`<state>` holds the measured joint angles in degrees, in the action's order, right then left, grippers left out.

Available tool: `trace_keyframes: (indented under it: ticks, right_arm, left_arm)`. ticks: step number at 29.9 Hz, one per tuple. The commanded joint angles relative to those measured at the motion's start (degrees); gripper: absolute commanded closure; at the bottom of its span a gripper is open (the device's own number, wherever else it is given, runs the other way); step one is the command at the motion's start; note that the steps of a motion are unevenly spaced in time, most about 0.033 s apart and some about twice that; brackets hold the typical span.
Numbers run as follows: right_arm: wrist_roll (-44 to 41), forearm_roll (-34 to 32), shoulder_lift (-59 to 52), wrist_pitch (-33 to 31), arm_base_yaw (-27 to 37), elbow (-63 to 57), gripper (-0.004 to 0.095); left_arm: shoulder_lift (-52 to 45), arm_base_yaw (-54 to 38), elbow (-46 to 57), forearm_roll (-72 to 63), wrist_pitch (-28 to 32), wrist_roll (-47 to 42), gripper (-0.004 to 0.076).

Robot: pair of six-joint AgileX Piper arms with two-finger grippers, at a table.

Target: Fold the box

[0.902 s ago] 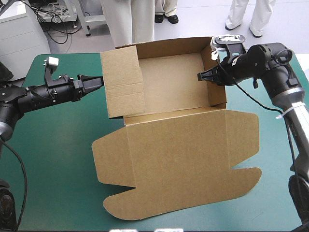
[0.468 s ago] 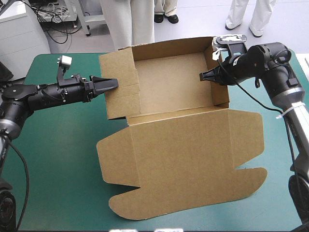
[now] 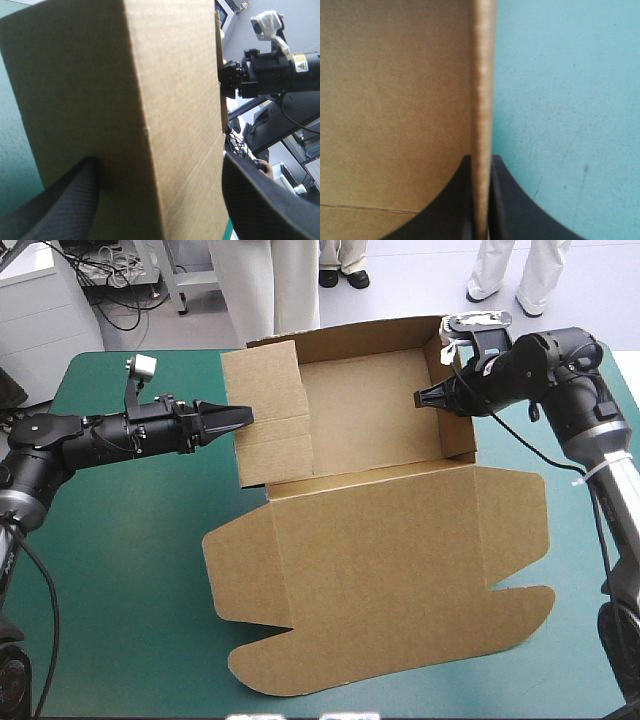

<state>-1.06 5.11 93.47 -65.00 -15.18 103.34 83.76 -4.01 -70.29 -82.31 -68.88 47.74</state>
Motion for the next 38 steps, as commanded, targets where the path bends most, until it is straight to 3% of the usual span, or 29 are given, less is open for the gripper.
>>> trace_keyframes:
  ticks: [1,9,16,24,29,35,38]
  right_arm:
    - [-0.53,0.91,-2.55,3.34,0.20,1.77,0.0930]
    - [-0.68,0.91,-2.55,3.54,0.10,1.77,0.0929]
    - [-3.28,-2.05,-2.55,4.30,-1.84,1.77,0.0925]
    - [-6.19,-5.11,-2.66,4.71,-4.75,1.77,0.0925]
    - [-7.35,-5.91,-2.66,4.71,-6.05,1.77,0.0925]
    - [-12.48,-14.83,-2.66,4.71,-10.51,1.77,0.0925]
    - [-13.53,-16.14,-2.66,4.96,-11.65,1.77,0.0925]
  left_arm:
    - [-2.11,0.41,-1.83,-5.10,-5.47,0.30,0.0237]
    - [-2.23,1.43,-6.23,3.61,-4.10,-8.47,0.0279]
    - [-2.33,11.67,-16.35,30.51,6.82,-27.53,0.0279]
    - [-1.70,21.30,-16.84,49.09,18.75,-44.57,0.0284]
    - [-0.83,23.08,-16.84,54.46,21.96,-49.73,0.0290]
    - [-0.19,23.23,-17.12,56.68,23.74,-51.21,0.0300]
    - [-0.07,23.23,-17.32,57.37,23.74,-51.21,0.0300]
